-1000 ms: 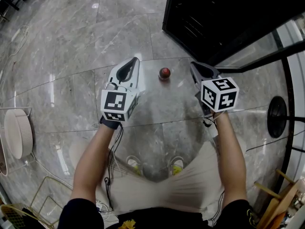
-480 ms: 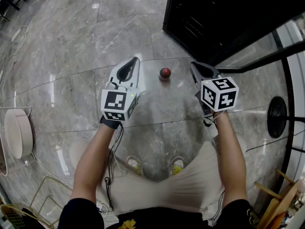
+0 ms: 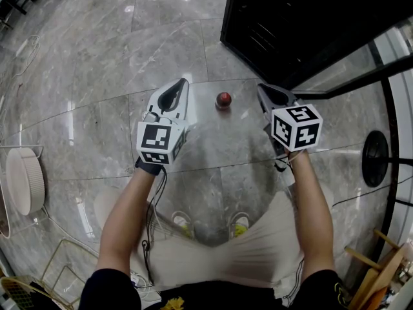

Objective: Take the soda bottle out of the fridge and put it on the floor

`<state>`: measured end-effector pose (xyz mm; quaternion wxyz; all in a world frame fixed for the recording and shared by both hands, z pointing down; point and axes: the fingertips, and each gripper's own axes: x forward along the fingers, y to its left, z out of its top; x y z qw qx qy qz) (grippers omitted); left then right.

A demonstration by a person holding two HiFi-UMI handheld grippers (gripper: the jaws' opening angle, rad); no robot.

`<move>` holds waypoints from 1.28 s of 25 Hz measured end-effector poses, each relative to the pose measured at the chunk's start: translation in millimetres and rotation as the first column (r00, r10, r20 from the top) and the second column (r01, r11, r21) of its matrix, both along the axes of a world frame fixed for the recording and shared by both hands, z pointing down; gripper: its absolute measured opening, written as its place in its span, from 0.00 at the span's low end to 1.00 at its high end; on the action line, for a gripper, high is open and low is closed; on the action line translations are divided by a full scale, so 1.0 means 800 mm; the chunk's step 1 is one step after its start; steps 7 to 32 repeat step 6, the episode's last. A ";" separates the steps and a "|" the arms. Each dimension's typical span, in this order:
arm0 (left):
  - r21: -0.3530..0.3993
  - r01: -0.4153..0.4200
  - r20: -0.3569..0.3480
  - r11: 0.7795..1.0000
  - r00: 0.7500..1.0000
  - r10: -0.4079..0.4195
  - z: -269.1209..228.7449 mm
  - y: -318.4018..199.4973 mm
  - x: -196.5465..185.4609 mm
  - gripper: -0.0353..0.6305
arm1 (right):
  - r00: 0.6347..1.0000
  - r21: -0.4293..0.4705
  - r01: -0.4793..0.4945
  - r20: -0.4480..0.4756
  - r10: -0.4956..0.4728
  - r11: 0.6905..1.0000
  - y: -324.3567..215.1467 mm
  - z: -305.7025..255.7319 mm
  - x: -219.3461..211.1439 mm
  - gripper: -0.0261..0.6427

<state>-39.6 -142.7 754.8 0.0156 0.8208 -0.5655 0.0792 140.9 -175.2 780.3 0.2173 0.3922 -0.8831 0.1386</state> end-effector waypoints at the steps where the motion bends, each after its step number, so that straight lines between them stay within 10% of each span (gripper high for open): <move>1: 0.000 0.000 0.000 1.000 1.000 0.000 0.000 0.000 0.000 0.08 | 1.000 0.000 0.001 0.000 -0.001 1.000 0.000 0.000 0.000 0.03; 32: -0.002 0.002 0.001 1.000 1.000 -0.002 0.000 -0.001 -0.001 0.08 | 1.000 -0.002 0.005 0.000 -0.005 1.000 -0.002 0.000 -0.002 0.03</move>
